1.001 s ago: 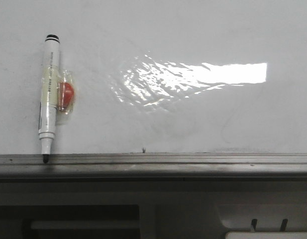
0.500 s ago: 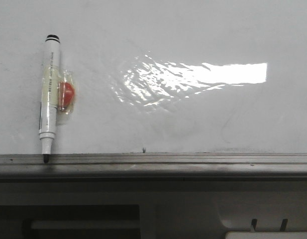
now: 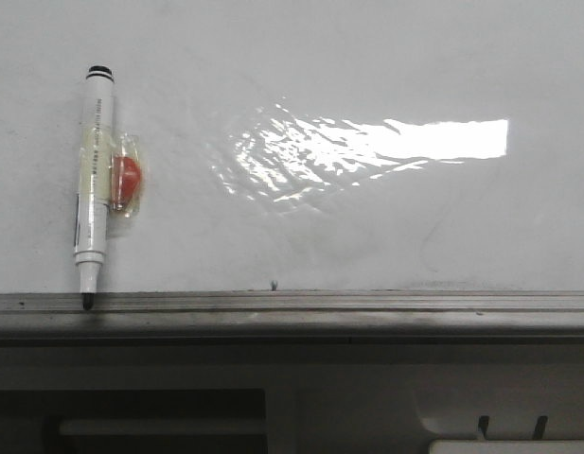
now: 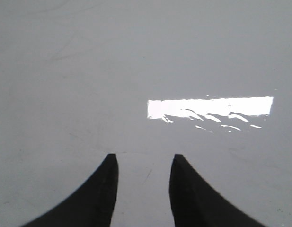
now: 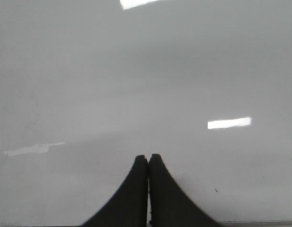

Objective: Write number 9 on whiteboard

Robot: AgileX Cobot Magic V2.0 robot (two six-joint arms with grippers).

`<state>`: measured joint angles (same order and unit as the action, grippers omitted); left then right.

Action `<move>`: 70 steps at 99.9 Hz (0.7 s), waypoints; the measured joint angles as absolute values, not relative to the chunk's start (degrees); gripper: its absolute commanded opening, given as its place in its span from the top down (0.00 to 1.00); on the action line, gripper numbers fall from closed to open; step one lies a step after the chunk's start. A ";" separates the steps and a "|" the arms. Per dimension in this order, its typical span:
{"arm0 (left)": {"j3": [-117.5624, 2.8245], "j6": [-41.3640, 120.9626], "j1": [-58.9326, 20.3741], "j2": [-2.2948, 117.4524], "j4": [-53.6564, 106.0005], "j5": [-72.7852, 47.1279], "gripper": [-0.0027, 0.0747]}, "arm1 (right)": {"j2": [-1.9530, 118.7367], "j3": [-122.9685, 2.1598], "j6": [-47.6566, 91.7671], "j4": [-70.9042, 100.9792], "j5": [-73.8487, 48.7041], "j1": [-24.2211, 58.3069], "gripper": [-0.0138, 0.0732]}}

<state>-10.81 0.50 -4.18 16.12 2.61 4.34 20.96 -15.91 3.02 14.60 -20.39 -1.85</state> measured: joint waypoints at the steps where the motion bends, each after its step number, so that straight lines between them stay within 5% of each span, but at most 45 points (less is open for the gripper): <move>1: -10.81 0.50 -4.37 16.36 2.61 4.45 0.62 | 20.96 -15.91 3.02 14.60 -20.39 -1.85 0.92; 23: -10.81 0.50 -15.55 23.03 2.92 5.37 0.45 | 20.96 -15.91 3.02 14.60 -20.30 -1.85 0.92; 70: -10.81 0.47 -45.24 40.27 15.86 14.69 0.44 | 20.96 -15.91 3.02 14.60 -20.30 -1.85 0.92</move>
<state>-10.81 0.47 -45.24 40.27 15.86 14.69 20.96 -15.91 3.02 14.60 -20.30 -1.85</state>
